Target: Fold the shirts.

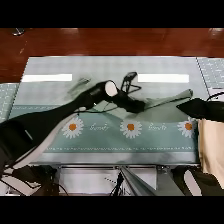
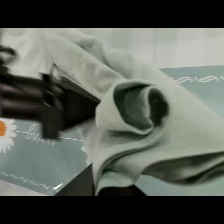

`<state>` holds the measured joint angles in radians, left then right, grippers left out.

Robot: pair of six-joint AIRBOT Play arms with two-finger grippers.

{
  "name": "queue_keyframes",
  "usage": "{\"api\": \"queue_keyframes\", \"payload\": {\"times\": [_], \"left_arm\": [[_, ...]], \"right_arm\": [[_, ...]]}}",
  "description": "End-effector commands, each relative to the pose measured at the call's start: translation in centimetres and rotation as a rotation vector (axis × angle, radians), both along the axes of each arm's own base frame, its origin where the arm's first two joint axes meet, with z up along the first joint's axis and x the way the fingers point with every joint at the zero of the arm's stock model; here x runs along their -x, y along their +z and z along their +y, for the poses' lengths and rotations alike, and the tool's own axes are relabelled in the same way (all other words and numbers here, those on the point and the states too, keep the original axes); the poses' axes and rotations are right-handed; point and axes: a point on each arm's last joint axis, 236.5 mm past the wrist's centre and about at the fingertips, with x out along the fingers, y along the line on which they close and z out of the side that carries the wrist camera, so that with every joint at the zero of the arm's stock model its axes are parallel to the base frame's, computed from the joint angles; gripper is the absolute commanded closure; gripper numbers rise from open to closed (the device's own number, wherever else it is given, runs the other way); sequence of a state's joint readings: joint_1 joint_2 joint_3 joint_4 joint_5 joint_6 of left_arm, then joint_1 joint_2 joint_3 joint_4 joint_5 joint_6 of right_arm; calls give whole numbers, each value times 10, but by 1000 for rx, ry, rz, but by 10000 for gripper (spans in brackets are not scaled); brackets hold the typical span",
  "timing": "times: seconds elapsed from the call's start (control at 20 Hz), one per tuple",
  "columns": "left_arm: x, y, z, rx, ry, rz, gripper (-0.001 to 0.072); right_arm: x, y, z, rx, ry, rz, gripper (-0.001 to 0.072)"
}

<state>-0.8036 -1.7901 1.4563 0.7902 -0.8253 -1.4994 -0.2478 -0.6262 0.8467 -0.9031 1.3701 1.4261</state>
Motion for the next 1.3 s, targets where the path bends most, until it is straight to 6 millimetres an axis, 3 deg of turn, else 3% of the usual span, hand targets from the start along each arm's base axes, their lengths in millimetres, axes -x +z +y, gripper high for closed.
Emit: {"api": "queue_keyframes", "payload": {"times": [0.0,0.1,0.2,0.25,0.35,0.45,0.55,0.7,0.8,0.9,1.05,1.25], "left_arm": [[61,-19,-39,6,-73,95,687],[64,-13,-41,11,-87,96,687],[37,10,-29,37,-69,89,686],[13,28,-14,59,-47,64,686],[-43,71,36,96,45,2,686],[-93,114,112,100,179,-81,687],[-114,149,191,82,306,-152,686],[-98,192,278,90,456,-276,686],[-71,204,310,93,526,-323,686],[-40,202,323,89,545,-361,686],[0,181,325,87,547,-355,686],[25,144,325,71,550,-294,686]], "right_arm": [[-2,12,8,-41,1,-43,688],[-3,16,11,-56,5,-55,689],[-4,19,14,-74,10,-63,688],[-4,22,17,-88,15,-72,688],[-8,31,24,-127,22,-101,689],[-14,39,31,-151,27,-137,689],[-23,41,60,-176,110,-138,689],[-59,38,123,-183,234,-148,689],[-90,30,172,-183,308,-141,688],[-119,14,220,-180,378,-115,688],[-156,-19,277,-185,435,-62,688],[-187,-61,313,-201,430,14,688]]}}
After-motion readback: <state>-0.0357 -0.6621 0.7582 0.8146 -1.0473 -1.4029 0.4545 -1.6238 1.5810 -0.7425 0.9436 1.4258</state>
